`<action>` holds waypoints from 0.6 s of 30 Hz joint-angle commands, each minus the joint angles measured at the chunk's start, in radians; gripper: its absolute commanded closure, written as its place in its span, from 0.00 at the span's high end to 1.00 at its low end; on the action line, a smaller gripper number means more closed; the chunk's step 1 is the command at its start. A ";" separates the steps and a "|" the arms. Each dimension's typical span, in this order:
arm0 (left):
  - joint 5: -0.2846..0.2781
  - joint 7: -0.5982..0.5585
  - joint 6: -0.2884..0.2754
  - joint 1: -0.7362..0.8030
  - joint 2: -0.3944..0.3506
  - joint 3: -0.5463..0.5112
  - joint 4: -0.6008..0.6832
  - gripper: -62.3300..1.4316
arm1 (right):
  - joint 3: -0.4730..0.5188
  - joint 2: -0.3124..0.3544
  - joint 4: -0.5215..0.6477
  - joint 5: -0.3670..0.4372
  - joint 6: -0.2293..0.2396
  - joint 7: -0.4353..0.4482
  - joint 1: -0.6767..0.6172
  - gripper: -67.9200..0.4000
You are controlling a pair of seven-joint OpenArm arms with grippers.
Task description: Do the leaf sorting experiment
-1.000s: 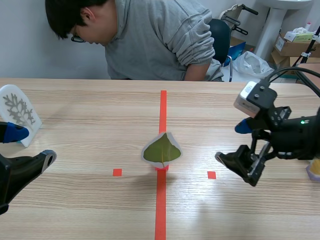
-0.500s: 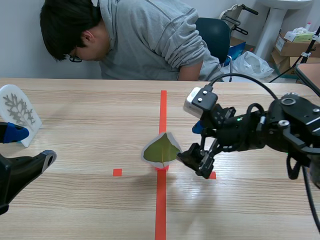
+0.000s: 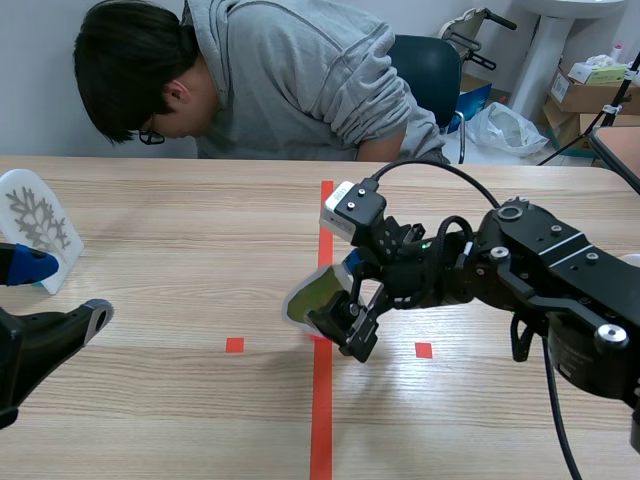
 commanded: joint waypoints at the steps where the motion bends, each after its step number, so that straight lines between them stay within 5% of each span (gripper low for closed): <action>1: -0.006 -0.013 0.001 0.000 0.008 0.003 0.011 0.69 | 0.007 0.008 0.016 0.010 0.001 0.010 0.025 0.65; 6: -0.006 -0.013 0.001 0.000 0.008 0.003 0.011 0.69 | 0.007 0.008 0.016 0.010 -0.015 0.003 0.025 0.34; 15: -0.006 -0.013 0.001 0.000 0.008 0.003 0.011 0.69 | 0.007 0.008 0.016 0.010 -0.022 0.004 0.025 0.02; 18: -0.006 -0.013 0.001 0.000 0.008 0.003 0.011 0.69 | 0.007 0.008 0.016 0.010 -0.022 0.004 0.025 0.02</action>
